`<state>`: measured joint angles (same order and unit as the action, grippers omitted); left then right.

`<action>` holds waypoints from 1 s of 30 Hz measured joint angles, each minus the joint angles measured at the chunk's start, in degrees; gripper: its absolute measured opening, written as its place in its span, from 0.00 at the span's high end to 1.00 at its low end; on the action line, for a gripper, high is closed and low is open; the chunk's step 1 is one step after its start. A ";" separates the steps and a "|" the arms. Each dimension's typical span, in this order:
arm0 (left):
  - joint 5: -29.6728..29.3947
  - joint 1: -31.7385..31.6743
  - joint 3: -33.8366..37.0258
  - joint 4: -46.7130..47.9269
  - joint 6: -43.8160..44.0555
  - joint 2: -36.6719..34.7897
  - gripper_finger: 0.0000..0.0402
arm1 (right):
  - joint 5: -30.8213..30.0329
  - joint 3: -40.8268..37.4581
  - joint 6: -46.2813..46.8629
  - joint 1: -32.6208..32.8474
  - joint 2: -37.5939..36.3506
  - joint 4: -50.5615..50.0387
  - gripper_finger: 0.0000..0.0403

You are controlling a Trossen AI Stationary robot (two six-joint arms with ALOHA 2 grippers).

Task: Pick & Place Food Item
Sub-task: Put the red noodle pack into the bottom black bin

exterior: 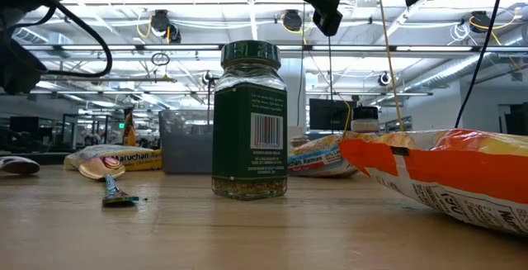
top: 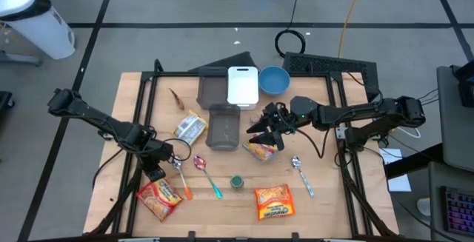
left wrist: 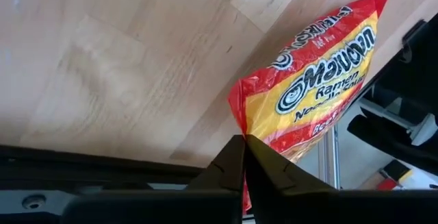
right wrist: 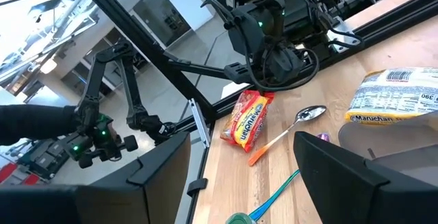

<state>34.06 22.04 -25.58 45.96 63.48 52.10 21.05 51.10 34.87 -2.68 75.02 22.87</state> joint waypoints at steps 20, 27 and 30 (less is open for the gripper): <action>7.34 -0.41 -4.65 -1.40 3.41 -0.04 1.00 | -0.16 0.01 -2.82 0.00 0.00 -0.02 0.37; 3.44 -2.67 -11.84 1.83 2.63 -0.04 1.00 | -0.59 0.01 -3.16 0.00 0.00 -0.02 0.37; 2.12 -3.87 -14.60 3.78 2.34 -0.04 1.00 | -2.98 0.01 -3.18 0.00 0.00 0.03 0.37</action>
<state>36.18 18.17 -40.18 49.74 65.82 52.05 18.07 51.11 31.70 -2.68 75.02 22.90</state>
